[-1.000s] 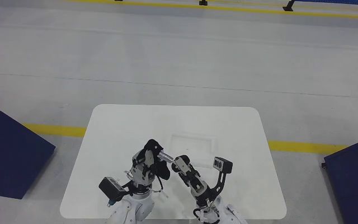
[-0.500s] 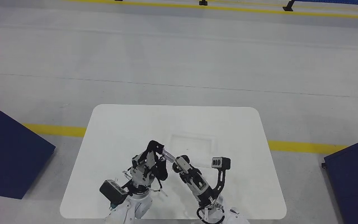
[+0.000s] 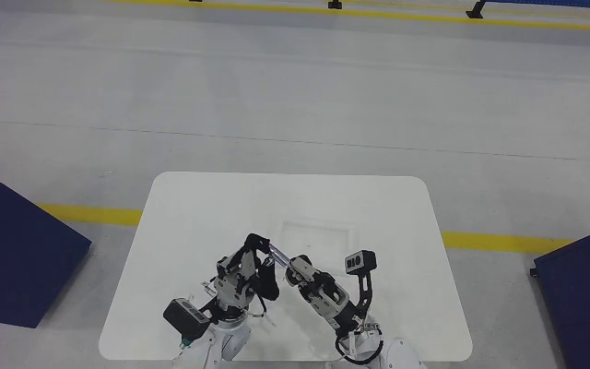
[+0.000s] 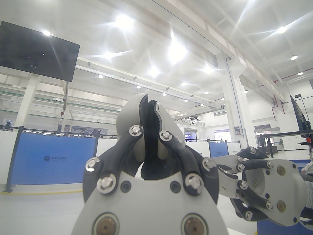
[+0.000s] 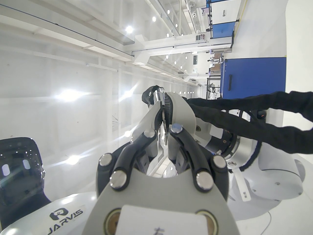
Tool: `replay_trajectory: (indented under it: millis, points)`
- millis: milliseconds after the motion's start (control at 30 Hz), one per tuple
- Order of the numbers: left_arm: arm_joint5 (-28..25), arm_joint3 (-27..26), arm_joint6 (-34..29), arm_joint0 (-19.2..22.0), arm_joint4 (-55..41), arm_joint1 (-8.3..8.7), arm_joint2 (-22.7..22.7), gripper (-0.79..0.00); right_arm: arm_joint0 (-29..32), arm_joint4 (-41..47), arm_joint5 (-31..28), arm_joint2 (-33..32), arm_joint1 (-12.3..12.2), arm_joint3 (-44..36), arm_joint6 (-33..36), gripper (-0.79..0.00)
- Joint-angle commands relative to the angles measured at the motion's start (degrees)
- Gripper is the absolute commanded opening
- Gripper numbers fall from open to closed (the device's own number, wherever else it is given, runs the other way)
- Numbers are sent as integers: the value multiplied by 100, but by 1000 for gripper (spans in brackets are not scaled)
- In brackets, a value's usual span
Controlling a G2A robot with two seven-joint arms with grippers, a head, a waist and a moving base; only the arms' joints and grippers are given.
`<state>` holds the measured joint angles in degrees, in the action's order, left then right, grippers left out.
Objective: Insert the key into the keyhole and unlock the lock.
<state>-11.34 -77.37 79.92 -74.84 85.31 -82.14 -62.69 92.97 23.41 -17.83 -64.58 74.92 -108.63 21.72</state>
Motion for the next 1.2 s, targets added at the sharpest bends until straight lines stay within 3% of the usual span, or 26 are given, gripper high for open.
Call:
replay_trajectory:
  millis: [0,133,1167]
  points:
    - [-7,-5,-1,-4,-25,0,2,-785,0,-4,-3,2,0,1,-5,-785]
    - [-25,-18,-3,-5,-62,-1,20,-785,0,-4,-3,2,0,1,-5,-785]
    - [-27,103,50,68,-109,1,66,-785,0,1869,1644,-253,-42,-330,281,-785]
